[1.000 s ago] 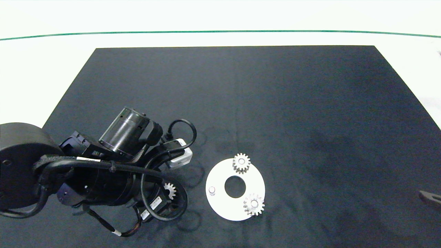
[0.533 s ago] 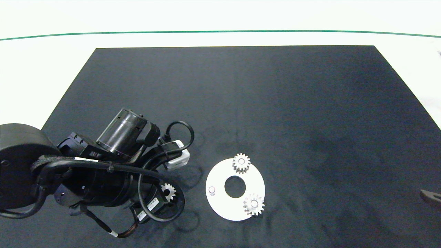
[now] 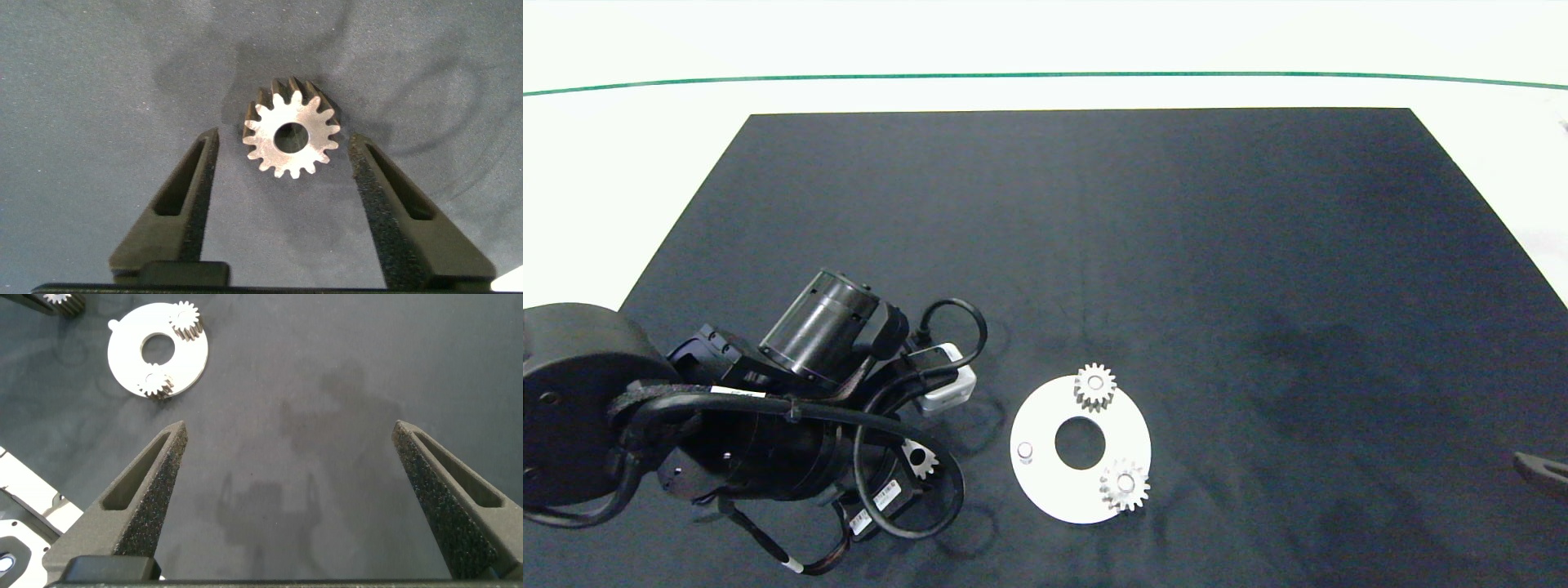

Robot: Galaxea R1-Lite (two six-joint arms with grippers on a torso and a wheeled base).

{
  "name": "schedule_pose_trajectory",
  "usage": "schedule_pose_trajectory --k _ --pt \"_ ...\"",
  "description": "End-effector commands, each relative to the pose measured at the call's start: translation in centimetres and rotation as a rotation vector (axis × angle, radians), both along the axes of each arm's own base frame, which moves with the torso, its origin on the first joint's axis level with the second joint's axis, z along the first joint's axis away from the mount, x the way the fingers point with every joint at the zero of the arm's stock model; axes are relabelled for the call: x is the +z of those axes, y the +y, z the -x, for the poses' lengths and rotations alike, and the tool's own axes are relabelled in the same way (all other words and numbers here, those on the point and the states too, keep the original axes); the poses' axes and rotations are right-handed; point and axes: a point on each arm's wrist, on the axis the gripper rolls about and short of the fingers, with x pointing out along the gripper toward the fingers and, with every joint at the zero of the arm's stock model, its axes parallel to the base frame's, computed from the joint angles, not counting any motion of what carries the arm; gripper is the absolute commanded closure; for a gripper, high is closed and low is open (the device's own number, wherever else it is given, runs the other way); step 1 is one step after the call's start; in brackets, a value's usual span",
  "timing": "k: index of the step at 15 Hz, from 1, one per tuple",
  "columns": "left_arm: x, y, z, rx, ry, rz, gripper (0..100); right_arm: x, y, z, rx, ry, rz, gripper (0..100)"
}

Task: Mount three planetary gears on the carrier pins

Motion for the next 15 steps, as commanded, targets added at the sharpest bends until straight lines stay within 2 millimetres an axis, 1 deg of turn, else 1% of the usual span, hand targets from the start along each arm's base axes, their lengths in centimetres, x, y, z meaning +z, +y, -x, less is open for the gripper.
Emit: schedule_pose_trajectory --k 1,7,15 --pt "-0.1 -0.2 0.1 -0.009 0.003 -0.004 46 -0.1 0.1 -0.1 -0.002 0.005 0.007 0" --pt "-0.7 -1.3 0.0 -0.038 0.01 -0.009 58 -0.1 0.1 -0.1 -0.002 0.004 0.006 0" --pt "-0.8 -1.3 -0.2 -0.031 0.005 -0.005 73 -0.1 0.0 0.0 -0.002 0.002 0.002 0"
